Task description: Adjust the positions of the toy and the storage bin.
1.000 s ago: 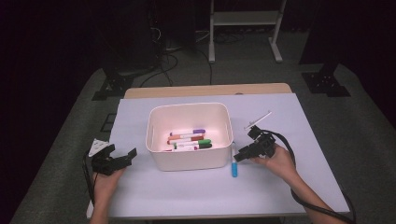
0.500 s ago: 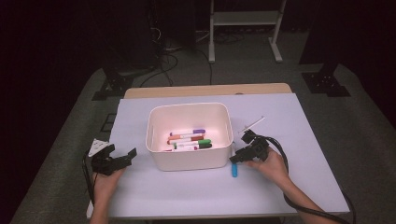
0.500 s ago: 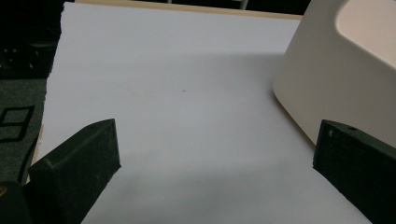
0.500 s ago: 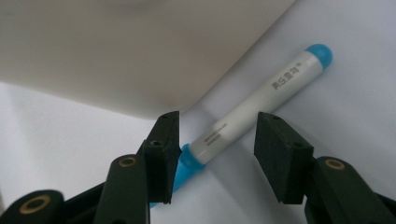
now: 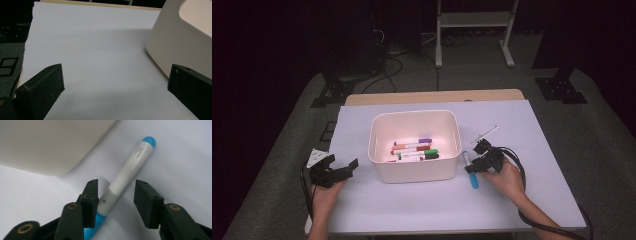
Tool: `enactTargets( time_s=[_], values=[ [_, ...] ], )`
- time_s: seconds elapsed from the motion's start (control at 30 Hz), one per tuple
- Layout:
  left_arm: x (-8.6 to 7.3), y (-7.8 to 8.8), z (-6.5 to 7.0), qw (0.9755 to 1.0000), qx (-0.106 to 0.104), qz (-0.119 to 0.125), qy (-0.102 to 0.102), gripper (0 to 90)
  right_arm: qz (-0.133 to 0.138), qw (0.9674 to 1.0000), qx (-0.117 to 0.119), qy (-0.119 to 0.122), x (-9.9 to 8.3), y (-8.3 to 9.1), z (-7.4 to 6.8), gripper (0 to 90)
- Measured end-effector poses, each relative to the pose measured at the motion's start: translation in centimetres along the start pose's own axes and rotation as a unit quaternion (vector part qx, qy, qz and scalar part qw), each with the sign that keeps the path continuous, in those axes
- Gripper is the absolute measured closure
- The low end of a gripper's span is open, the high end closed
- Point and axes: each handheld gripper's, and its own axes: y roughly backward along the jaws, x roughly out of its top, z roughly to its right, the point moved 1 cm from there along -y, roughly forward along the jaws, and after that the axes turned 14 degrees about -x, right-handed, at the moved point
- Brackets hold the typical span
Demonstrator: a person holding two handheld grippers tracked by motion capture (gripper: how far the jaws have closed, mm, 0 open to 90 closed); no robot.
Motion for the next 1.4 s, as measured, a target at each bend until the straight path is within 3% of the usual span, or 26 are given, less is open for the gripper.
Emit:
enactTargets(
  time_s=[0.33, 0.57, 0.6, 0.7, 0.8, 0.87, 1.23, 1.4],
  values=[
    [0.0, 0.0, 0.0, 1.0000, 0.000, 0.001, 0.001, 0.0, -0.001, 0.9992, -0.038, 0.011, -0.6, 0.2, 1.1, 73.4],
    [0.0, 0.0, 0.0, 1.0000, 0.000, 0.001, 0.001, 0.0, -0.004, 0.9991, -0.037, 0.021, -0.7, 0.3, 1.4, 75.5],
    [0.0, 0.0, 0.0, 1.0000, 0.000, 0.001, 0.001, 0.0, -0.005, 0.9992, -0.033, 0.020, -0.8, 0.4, 1.4, 75.6],
    [0.0, -0.1, 0.0, 1.0000, 0.000, -0.001, 0.001, 0.0, -0.012, 0.9999, 0.005, 0.000, -1.2, 0.6, 2.4, 75.6],
    [0.0, -0.1, 0.0, 1.0000, 0.001, -0.002, 0.000, 0.0, -0.015, 0.9984, 0.050, -0.021, -1.6, 1.3, 3.5, 75.6],
    [0.0, -0.1, 0.0, 1.0000, 0.001, -0.002, 0.000, 0.0, -0.014, 0.9974, 0.065, -0.029, -1.8, 2.2, 4.0, 75.5],
    [0.0, -0.1, 0.0, 1.0000, 0.002, -0.001, 0.001, 0.0, 0.003, 0.9932, 0.113, -0.028, -1.0, 7.3, 5.5, 75.5],
    [0.0, -0.1, 0.1, 1.0000, 0.002, -0.001, 0.001, 0.0, 0.017, 0.9920, 0.125, -0.005, 0.9, 10.6, 5.1, 75.5]
  ],
)
